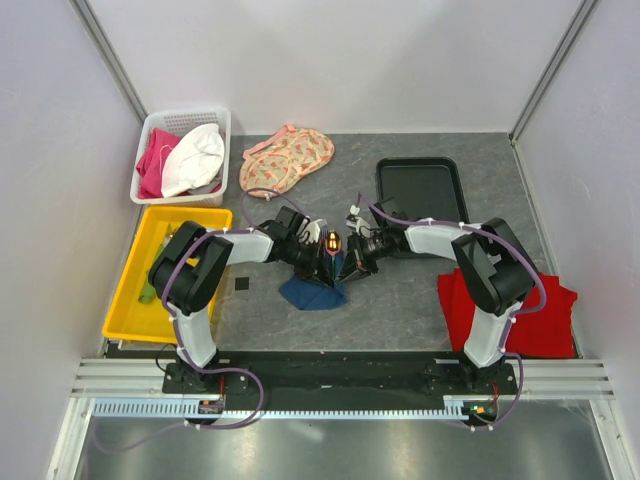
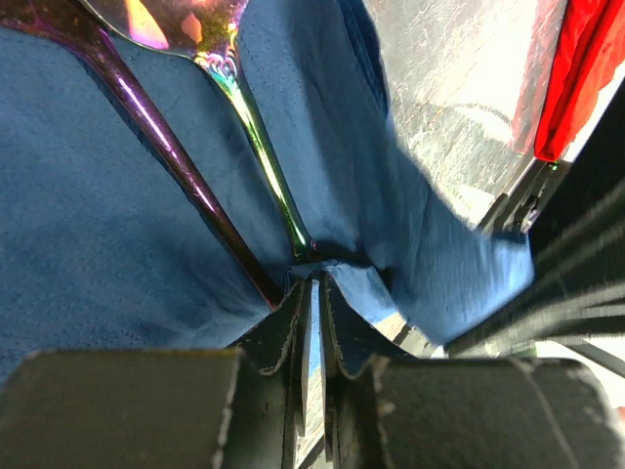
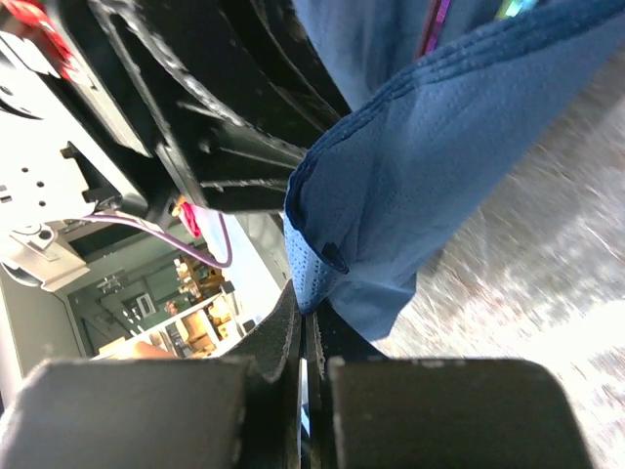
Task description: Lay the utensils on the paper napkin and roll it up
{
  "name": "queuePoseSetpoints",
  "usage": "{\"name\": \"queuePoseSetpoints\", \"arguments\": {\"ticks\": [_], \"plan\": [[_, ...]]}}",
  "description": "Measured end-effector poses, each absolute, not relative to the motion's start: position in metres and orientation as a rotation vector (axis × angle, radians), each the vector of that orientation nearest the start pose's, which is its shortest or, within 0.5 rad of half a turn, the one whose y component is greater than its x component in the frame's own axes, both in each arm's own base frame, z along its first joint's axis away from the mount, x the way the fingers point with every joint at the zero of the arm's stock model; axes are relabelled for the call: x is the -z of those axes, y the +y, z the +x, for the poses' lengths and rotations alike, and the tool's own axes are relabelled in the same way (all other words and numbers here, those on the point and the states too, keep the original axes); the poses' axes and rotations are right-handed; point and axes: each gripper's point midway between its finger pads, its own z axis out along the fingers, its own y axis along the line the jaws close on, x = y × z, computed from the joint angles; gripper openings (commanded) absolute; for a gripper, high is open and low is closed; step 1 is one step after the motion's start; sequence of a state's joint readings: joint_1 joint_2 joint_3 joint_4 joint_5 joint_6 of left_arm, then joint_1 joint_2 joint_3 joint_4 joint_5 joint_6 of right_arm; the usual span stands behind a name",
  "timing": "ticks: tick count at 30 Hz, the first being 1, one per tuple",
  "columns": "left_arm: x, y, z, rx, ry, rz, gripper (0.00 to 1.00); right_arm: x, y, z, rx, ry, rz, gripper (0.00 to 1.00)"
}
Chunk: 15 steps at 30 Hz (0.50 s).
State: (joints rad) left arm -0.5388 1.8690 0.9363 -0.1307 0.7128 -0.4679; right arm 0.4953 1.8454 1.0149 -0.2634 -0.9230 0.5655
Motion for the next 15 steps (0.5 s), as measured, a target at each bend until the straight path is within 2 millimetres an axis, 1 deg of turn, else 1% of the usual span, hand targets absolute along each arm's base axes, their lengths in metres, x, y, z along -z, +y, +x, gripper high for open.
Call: {"name": "queuePoseSetpoints", "arguments": {"ticks": [4,7,15], "plan": [[-0.016,-0.292,0.237,1.253,2.766,0.366,0.13,-0.067,0.307,0.229,-1.563,2.804,-0.237,0.00],[-0.016,-0.292,0.237,1.253,2.765,0.366,0.13,-0.062,0.313,0.230,-1.573,2.811,-0.219,0.00],[-0.017,-0.292,0.237,1.255,2.765,0.366,0.13,-0.052,0.317,0.233,-1.576,2.821,-0.156,0.00]]}}
